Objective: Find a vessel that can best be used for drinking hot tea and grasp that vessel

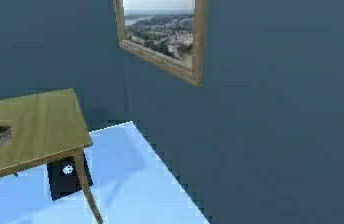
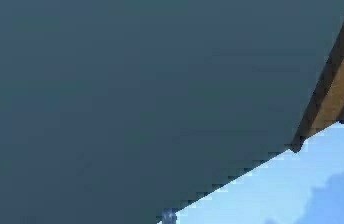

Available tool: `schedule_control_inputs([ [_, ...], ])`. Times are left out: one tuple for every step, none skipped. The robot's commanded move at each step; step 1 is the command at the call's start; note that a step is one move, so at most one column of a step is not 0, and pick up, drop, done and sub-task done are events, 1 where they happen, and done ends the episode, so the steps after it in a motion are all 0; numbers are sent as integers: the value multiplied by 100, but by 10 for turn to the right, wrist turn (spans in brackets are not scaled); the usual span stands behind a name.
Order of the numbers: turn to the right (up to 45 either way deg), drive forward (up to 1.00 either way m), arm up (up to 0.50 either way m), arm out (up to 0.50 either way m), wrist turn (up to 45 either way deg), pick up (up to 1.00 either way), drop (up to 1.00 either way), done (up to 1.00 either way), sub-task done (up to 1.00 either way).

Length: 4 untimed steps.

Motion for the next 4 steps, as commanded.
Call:
schedule_control_inputs([
  [450, 0, 0, 0, 0, 0, 0, 0, 0],
  [450, 0, 0, 0, 0, 0, 0, 0, 0],
  [420, 0, 0, 0, 0, 0, 0, 0, 0],
  [0, 90, 0, 0, 0, 0, 0, 0, 0],
])
